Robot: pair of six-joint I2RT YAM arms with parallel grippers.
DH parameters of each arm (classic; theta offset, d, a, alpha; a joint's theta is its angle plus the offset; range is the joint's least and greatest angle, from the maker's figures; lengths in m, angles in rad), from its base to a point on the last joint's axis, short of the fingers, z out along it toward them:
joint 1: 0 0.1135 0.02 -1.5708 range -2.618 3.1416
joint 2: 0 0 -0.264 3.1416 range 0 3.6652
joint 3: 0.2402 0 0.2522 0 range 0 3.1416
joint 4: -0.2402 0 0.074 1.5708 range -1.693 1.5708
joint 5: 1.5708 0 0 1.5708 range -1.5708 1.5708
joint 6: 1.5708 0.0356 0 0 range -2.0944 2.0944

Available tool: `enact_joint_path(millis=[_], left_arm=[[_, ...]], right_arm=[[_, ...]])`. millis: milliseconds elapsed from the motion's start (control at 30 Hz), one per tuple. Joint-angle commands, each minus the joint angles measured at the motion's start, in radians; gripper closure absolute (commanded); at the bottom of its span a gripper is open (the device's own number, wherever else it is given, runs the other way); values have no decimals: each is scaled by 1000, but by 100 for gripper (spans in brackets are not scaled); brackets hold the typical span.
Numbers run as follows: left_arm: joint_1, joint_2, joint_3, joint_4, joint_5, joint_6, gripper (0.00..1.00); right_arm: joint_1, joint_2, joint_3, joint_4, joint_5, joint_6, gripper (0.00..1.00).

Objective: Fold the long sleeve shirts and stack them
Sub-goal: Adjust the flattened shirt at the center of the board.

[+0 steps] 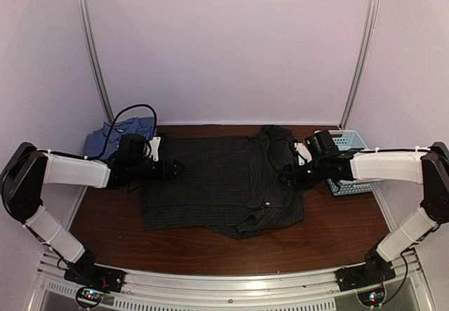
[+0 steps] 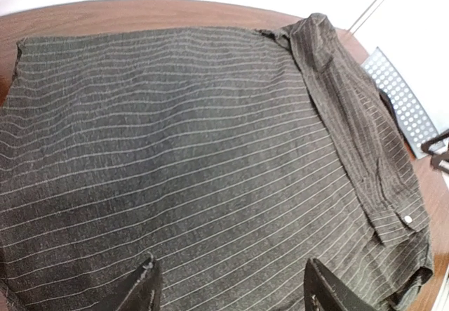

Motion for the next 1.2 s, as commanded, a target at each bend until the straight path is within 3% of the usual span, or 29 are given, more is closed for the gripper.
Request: enact_joint_path(millis=[0, 367, 767, 1167], left_arm=[[2, -46, 19, 28, 21, -17, 30], [2, -53, 4, 20, 31, -25, 29], [2, -56, -6, 28, 39, -36, 29], [2, -70, -9, 17, 20, -28, 29]], right_arm=[[44, -41, -74, 20, 16, 105, 39], [105, 37, -144, 128, -9, 208, 54], [148, 56, -189, 172, 15, 276, 56], [153, 52, -200, 260, 23, 327, 88]])
